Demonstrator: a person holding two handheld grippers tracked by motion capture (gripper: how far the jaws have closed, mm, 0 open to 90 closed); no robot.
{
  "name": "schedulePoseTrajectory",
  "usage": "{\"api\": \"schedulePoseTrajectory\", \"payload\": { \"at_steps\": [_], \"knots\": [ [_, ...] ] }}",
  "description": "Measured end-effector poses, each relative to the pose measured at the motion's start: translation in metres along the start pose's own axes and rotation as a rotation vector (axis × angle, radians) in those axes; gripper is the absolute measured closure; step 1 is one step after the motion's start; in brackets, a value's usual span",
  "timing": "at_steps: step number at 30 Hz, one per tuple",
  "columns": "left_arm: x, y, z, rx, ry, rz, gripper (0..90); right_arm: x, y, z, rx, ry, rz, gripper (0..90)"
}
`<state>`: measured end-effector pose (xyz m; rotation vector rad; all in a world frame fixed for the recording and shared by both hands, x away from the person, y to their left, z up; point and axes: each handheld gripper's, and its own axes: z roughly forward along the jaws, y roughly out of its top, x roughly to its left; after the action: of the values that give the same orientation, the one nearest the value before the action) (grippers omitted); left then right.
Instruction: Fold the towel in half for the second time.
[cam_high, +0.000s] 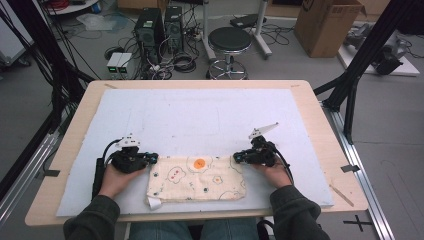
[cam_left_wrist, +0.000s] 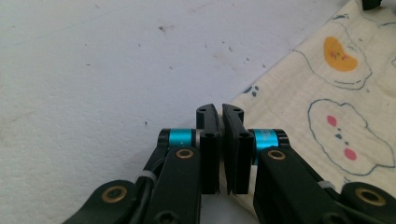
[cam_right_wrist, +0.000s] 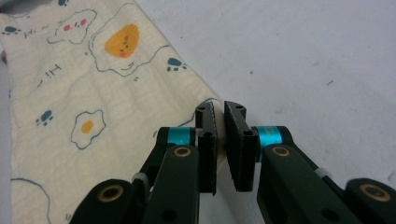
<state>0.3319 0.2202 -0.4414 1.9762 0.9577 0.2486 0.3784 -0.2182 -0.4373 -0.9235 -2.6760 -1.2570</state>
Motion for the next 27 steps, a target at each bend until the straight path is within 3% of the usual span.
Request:
{"api": "schedulePoseTrajectory", "payload": {
  "at_steps": [3, 5, 9, 12, 17, 21, 26, 27],
  "knots": [
    [0.002, 0.001, -0.002, -0.007, -0.001, -0.015, 85.3, 0.000, 0.005, -0.002, 0.002, 0.001, -0.007, 83.7],
    [0.003, 0.007, -0.003, 0.008, 0.005, -0.001, 85.3, 0.000, 0.008, -0.003, 0.002, 0.002, -0.008, 83.7],
    [0.008, 0.018, -0.003, -0.016, 0.003, -0.008, 85.3, -0.006, 0.016, -0.004, 0.000, -0.001, 0.002, 83.8],
    [0.012, 0.025, 0.001, -0.010, 0.021, -0.002, 85.4, -0.013, 0.025, -0.009, -0.019, 0.002, 0.032, 83.9],
    [0.020, 0.039, 0.006, -0.035, 0.019, -0.040, 85.7, -0.026, 0.043, -0.011, 0.001, -0.040, 0.055, 83.9],
    [0.027, 0.052, 0.011, -0.029, 0.028, -0.054, 85.7, -0.036, 0.052, -0.009, -0.002, -0.051, 0.077, 83.9],
    [0.035, 0.063, 0.014, -0.054, 0.063, -0.060, 85.8, -0.049, 0.059, -0.011, -0.061, -0.050, 0.120, 83.9],
    [0.036, 0.063, 0.016, -0.054, 0.076, -0.063, 85.7, -0.052, 0.060, -0.008, -0.053, -0.049, 0.138, 83.9]
  ]
}}
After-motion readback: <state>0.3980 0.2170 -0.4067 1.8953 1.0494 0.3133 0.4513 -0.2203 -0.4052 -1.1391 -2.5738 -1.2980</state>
